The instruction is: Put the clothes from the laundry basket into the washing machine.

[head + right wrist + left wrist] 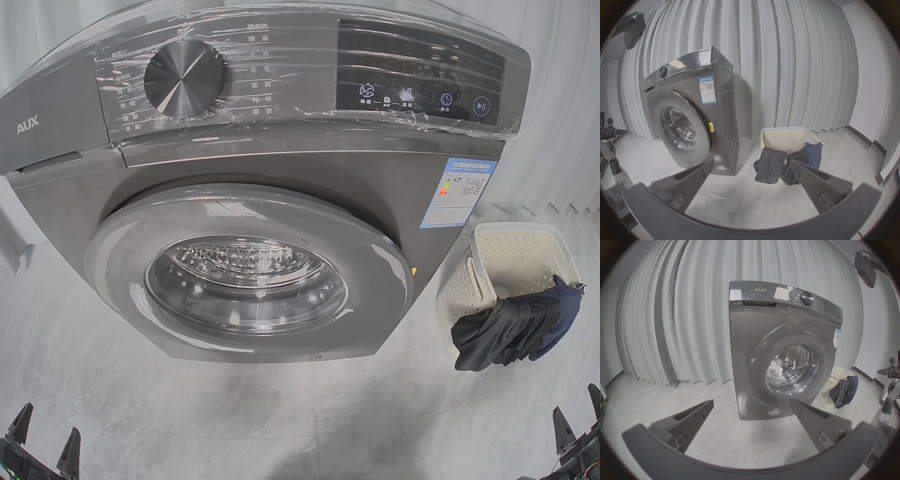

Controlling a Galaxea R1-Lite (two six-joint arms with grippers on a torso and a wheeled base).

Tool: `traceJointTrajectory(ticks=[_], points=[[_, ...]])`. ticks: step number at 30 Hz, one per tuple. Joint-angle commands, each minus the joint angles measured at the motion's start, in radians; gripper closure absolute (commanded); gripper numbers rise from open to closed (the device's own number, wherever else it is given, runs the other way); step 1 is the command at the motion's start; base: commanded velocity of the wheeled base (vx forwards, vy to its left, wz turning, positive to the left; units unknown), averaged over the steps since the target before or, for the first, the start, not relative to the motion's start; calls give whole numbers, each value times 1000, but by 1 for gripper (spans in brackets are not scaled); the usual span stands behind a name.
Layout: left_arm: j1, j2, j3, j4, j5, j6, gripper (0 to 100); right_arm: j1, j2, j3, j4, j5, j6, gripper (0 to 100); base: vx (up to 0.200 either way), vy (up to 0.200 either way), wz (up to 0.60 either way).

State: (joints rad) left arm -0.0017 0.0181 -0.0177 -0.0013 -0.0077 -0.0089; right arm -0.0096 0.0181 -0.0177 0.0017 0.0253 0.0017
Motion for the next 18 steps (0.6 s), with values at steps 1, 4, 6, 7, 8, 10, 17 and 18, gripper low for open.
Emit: traceJointTrajectory(ticks=[1,4,6,7,8,10,17,18], points=[[0,-12,18,0,0,0,0,0,-4,18,0,1,0,0,0,0,0],[0,-12,18,0,0,0,0,0,-4,18,0,1,0,0,0,0,0],[0,-12,18,0,0,0,0,0,-4,18,0,1,0,0,0,0,0],[0,-12,18,0,0,1,0,0,-4,18,0,1,0,0,0,0,0],[0,-12,18,0,0,0,0,0,-4,18,0,1,0,0,0,0,0],[0,-12,18,1,0,1,0,0,-4,18,0,1,0,0,0,0,0],[0,-12,18,0,0,1,0,0,-4,18,0,1,0,0,0,0,0],[0,-12,18,0,0,1,0,0,-4,18,0,1,0,0,0,0,0]])
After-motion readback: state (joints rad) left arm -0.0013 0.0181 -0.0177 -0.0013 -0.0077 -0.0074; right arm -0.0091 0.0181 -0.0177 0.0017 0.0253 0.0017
